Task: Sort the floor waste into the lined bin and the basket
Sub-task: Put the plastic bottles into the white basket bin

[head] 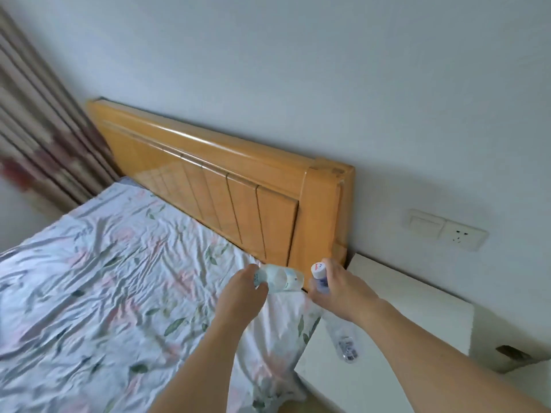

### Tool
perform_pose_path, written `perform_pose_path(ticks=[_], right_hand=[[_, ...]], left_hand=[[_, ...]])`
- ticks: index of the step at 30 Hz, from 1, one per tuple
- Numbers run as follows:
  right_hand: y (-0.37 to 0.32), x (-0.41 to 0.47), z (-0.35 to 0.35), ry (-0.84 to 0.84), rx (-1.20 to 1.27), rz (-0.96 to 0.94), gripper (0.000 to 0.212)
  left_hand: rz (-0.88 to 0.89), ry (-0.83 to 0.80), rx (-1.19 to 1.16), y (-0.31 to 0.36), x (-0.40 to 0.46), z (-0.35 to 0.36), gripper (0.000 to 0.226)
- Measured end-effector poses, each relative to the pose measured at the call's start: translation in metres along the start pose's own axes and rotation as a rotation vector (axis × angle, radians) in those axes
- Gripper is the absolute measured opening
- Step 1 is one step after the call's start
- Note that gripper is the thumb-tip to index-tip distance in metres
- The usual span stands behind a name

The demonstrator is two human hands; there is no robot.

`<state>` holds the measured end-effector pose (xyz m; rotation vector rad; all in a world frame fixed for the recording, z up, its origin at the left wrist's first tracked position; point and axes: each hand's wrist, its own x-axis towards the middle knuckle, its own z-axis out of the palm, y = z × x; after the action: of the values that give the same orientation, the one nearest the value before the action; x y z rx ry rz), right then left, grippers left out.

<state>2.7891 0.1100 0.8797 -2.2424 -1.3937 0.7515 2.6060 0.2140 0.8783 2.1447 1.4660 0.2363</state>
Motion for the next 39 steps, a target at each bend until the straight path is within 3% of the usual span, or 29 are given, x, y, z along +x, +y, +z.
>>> perform_pose_path(ticks=[7,10,16,24,28,39], right_hand=[[-0.149,-0.041,0.017,-0.134,0.046,-0.378,0.047],[-0.229,-0.072,0.051,-0.207,0.061,-0.536,0.053],[-0.373,-0.179,0.156,-0.386,0.066,-0.776,0.045],[-0.530,-0.382,0.298,-0.586,0.124,-1.067,0.049],[-0.596,-0.487,0.357,-0.656,0.179,-1.189,0.047],[-0.714,-0.681,0.500,-0.857,0.169,-1.377,0.044]], left_hand=[[-0.205,0.261,0.040,-0.072,-0.108,-0.125,0.026],[-0.347,0.396,0.020,-0.127,-0.180,-0.178,0.022],[-0.609,0.636,-0.030,-0.245,-0.365,-0.251,0.023],[-0.952,0.830,-0.026,-0.387,-0.637,-0.304,0.027],[-1.061,0.916,0.014,-0.438,-0.756,-0.326,0.015],[-1.228,1.063,-0.075,-0.540,-0.965,-0.373,0.017]])
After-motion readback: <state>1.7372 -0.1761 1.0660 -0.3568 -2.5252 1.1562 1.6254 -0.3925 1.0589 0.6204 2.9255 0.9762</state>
